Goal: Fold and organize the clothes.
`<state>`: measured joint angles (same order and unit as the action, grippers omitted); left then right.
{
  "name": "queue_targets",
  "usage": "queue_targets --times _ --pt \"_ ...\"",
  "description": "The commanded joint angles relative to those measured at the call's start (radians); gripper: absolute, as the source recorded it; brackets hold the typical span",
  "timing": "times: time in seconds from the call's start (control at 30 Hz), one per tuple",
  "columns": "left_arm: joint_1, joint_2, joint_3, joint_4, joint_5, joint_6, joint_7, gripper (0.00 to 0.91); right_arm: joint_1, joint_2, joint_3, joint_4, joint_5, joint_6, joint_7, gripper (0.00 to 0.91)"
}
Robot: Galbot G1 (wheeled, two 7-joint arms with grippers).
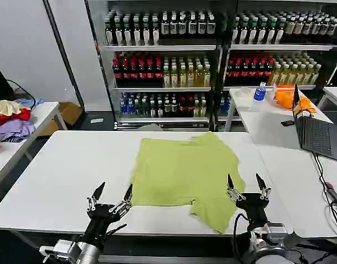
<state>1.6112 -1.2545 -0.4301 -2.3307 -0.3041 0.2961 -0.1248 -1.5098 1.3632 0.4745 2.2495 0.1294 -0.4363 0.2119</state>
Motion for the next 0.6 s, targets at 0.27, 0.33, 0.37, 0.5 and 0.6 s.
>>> queue_targets --times 0.27,0.33,0.37,0.5,0.6 --pt "-0.154 0.060 0.068 0.231 0.044 0.237 -0.053 0.907 -0.019 0.024 -0.053 -0.055 -0.008 -0.142 0.024 0.907" --pt "-0.166 0.060 0.077 0.250 0.042 0.250 -0.065 0.907 -0.027 0.026 -0.073 -0.048 -0.016 -0.142 0.024 0.907" --pt "-0.170 0.060 0.080 0.257 0.041 0.252 -0.067 0.907 -0.032 0.027 -0.076 -0.046 -0.020 -0.142 0.024 0.907" --pt "-0.190 0.059 0.097 0.275 0.019 0.260 -0.077 0.907 -0.071 0.042 -0.089 -0.036 -0.047 -0.142 0.021 0.907" --pt "-0.221 0.057 0.112 0.286 0.009 0.263 -0.084 0.907 -0.089 0.054 -0.091 -0.044 -0.057 -0.141 0.022 0.907"
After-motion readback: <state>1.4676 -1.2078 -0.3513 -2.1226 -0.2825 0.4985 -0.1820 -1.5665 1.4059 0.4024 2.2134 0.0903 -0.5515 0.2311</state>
